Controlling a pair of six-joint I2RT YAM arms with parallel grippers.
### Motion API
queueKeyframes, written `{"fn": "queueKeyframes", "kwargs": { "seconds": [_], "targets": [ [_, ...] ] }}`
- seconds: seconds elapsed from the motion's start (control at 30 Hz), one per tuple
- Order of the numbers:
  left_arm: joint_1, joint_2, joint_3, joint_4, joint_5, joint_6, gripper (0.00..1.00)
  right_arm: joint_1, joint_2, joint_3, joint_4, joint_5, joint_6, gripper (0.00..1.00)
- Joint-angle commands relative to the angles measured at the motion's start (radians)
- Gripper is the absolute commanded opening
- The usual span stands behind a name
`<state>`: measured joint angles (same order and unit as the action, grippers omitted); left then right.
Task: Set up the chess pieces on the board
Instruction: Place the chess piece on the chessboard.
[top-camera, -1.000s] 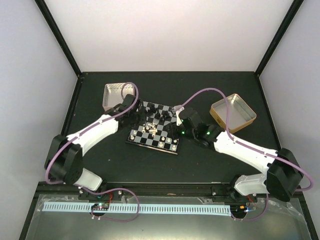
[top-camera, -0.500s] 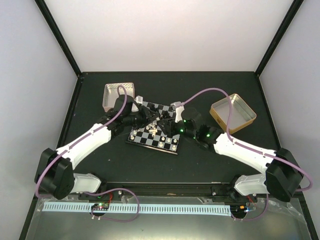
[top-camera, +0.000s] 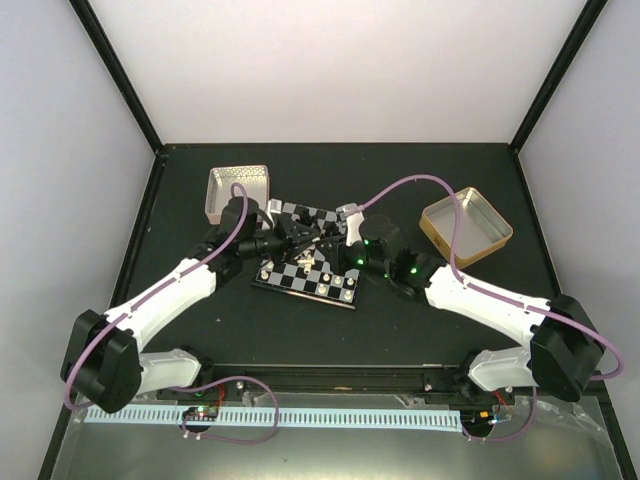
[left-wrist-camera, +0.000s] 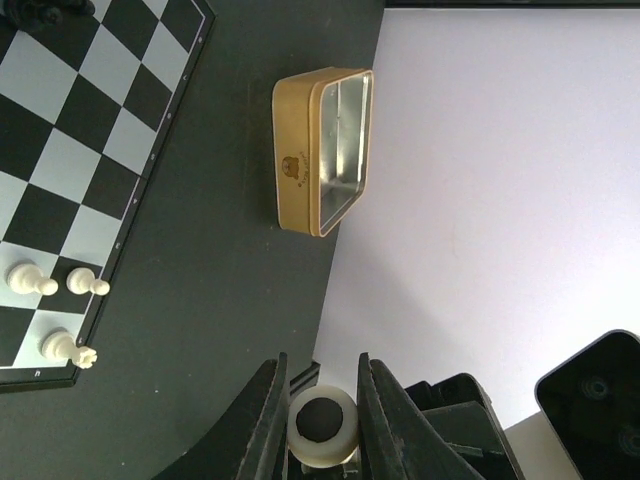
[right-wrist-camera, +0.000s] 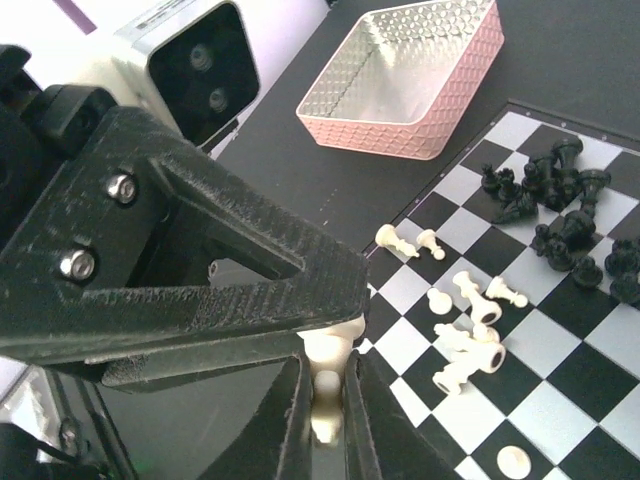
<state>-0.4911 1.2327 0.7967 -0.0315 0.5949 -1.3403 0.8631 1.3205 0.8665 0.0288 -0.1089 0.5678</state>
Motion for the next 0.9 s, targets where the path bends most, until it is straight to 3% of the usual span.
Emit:
{"fn": "queueKeyframes", "kwargs": {
  "seconds": [0.0, 0.27, 0.37, 0.67, 0.87],
  "targets": [
    [-0.004, -0.049, -0.025, 0.044, 0.044, -0.071, 0.13, -0.004, -0.024, 0.026, 0.013, 0.023, -0.015, 0.04],
    [0.007, -0.122, -0.002, -0.131, -0.092, 0.114, 0.51, -0.006, -0.066, 0.083, -0.214, 0.024, 0.001, 0.01],
    [0.033, -0.166, 0.004, -0.227, -0.192, 0.239, 0.6, -0.006, -0.052, 0.111, -0.363, 0.009, -0.027, 0.01],
    [0.071, -0.332, 0.008, -0.416, -0.494, 0.627, 0.64, 0.0, 0.136, 0.241, -0.751, 0.013, -0.108, 0.01],
    [0.072, -0.427, -0.021, -0.465, -0.603, 0.776, 0.69, 0.017, 0.259, 0.33, -0.849, -0.01, -0.122, 0.01]
  ]
}}
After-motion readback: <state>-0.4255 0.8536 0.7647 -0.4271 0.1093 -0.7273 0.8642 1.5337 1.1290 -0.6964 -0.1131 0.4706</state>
